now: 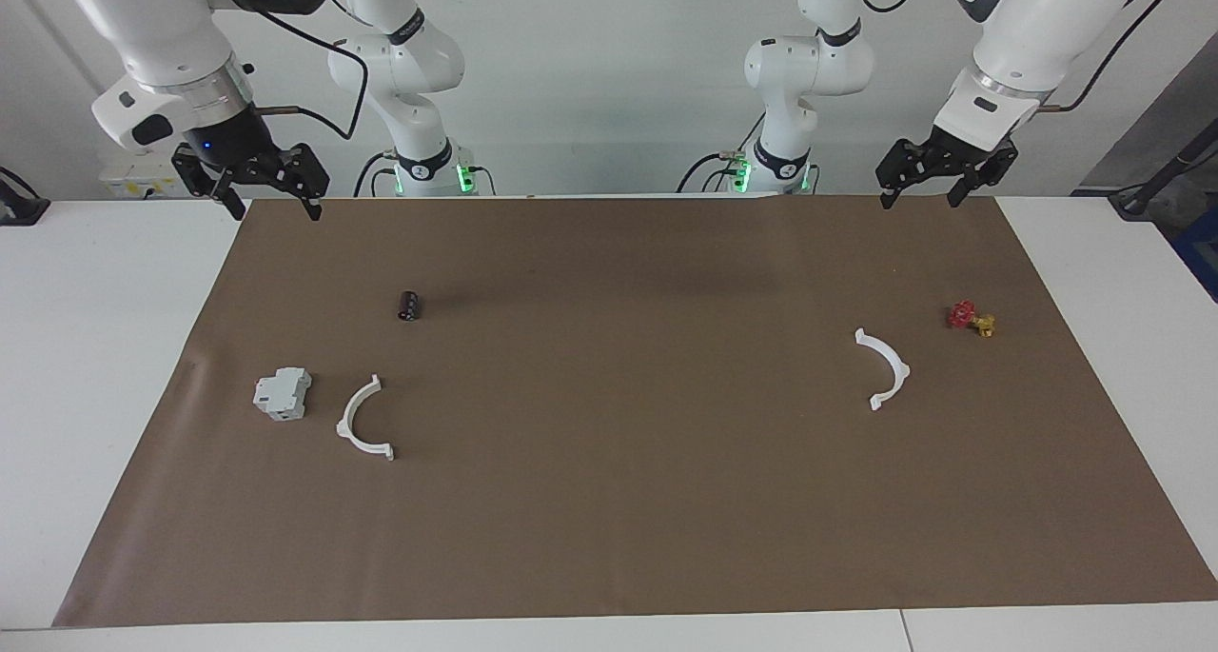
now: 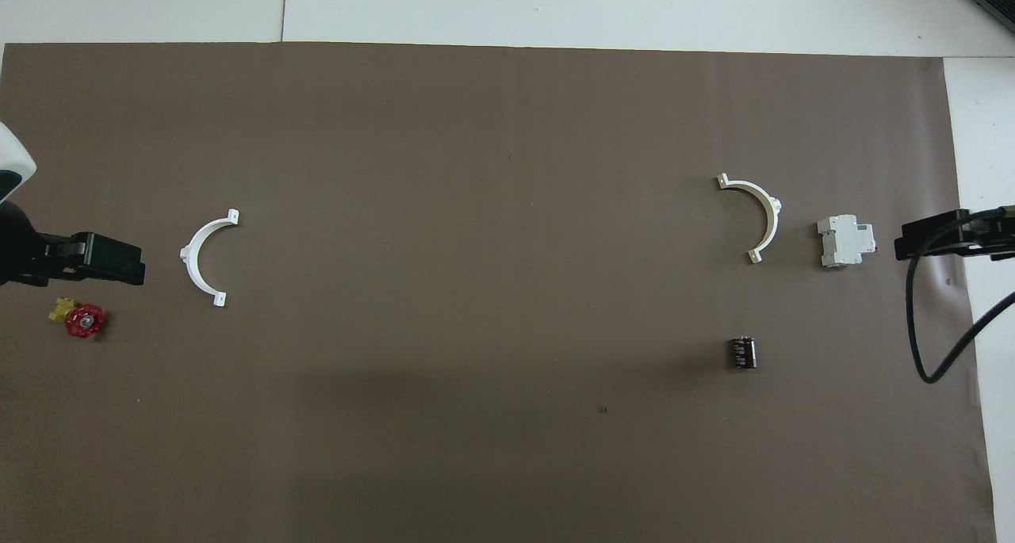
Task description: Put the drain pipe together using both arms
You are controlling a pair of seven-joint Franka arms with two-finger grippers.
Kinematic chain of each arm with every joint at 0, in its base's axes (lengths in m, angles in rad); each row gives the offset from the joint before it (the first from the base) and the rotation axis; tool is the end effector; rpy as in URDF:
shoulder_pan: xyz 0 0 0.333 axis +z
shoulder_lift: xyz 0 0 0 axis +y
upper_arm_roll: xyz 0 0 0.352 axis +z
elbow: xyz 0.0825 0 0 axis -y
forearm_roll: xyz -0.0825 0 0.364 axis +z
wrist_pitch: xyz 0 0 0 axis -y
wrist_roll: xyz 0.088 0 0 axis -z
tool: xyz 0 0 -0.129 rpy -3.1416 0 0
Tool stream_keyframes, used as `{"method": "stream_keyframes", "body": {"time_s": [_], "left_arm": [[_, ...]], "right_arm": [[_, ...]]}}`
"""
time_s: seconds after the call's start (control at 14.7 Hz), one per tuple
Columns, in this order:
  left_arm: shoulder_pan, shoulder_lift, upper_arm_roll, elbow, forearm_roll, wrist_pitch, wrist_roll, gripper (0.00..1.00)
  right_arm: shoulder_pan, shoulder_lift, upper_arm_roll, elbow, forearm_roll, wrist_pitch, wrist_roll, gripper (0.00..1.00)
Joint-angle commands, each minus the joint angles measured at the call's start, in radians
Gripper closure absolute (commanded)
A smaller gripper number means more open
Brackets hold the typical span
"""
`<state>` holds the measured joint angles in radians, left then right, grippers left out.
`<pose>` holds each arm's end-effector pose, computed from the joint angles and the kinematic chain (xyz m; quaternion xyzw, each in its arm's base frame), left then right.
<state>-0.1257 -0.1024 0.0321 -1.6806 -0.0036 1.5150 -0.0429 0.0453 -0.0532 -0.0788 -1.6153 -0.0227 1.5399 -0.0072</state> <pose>0.4883 -0.0454 0.6371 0.9992 -0.0255 -0.0318 0.0013 0.5117 -0.0214 0.6436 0.9998 -0.0133 -0.0114 0.0090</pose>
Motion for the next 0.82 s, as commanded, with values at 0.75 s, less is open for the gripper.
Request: {"method": "stream_keyframes", "body": {"time_s": [0.75], "left_arm": [[0.001, -0.017, 0.006, -0.007, 0.0, 0.017, -0.008, 0.0]], "right_arm": [[-0.039, 0.172, 0.002, -0.181, 0.07, 0.451, -0.262, 0.0]]}}
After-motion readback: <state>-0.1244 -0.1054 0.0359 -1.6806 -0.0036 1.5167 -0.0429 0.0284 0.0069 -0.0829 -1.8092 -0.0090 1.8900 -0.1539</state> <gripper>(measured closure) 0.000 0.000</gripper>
